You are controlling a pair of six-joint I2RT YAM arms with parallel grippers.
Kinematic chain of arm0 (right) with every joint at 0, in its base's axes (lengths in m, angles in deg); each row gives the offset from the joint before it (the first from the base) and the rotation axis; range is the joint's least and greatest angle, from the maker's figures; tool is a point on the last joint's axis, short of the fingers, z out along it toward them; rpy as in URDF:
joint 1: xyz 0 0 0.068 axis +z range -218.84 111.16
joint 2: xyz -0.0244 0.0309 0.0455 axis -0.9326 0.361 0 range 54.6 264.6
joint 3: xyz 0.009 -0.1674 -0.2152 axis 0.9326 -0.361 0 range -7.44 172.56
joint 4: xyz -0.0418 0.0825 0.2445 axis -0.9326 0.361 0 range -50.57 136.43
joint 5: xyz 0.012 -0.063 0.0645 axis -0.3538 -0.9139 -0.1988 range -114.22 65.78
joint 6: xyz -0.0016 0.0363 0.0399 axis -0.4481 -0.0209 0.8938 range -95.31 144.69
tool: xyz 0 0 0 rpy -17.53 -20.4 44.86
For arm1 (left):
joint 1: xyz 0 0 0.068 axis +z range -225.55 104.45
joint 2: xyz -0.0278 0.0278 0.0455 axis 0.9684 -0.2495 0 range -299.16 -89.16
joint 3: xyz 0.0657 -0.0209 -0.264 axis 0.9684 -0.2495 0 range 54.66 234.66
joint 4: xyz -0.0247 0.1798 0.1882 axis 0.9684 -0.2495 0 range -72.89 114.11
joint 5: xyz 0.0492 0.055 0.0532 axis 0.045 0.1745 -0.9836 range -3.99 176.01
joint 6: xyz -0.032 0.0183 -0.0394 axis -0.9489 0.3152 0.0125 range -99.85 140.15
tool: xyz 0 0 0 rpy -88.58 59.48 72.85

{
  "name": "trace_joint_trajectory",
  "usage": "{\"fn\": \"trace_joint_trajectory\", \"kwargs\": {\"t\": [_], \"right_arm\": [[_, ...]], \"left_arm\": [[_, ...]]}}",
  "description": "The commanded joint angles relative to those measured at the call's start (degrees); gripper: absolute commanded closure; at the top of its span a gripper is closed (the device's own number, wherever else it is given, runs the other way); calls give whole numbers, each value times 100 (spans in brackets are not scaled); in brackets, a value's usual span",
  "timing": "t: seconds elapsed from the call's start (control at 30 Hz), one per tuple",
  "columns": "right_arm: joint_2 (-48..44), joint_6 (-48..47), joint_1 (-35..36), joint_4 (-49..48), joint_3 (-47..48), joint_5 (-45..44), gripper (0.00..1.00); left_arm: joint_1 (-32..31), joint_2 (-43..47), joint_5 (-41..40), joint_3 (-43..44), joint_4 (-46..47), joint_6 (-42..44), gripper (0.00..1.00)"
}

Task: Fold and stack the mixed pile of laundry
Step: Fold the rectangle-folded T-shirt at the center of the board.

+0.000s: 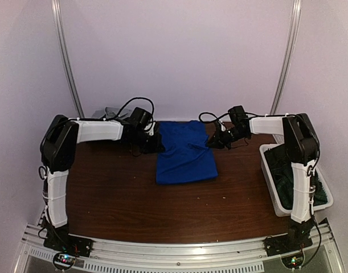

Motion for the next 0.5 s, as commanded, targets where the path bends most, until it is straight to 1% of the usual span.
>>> {"fn": "trace_joint_trajectory", "kwargs": {"t": [0.0, 0.17, 0.47], "right_arm": [[347, -12, -46, -39, 481, 383, 100], [631, 60, -57, -69, 681, 525, 100], [680, 144, -188, -158, 810, 572, 100]], "left_arm": [[133, -219, 112, 320, -9, 135, 100], [244, -411, 230, 474, 140, 108, 100], [319, -629, 223, 798, 93, 144, 100]]}}
